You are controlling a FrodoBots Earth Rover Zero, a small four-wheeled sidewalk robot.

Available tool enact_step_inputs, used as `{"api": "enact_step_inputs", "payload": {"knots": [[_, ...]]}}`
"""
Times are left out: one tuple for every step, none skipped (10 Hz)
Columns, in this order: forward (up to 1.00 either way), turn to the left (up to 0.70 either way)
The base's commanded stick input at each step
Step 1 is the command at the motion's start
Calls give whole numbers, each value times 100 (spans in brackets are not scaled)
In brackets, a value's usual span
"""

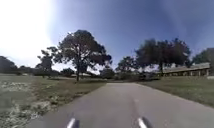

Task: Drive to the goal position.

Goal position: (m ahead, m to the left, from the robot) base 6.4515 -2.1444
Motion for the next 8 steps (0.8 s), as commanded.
{"api": "enact_step_inputs", "payload": {"knots": [[70, 0], [70, 0], [70, 0], [70, 0], [70, 0], [70, 0], [70, 0], [70, 0]]}}
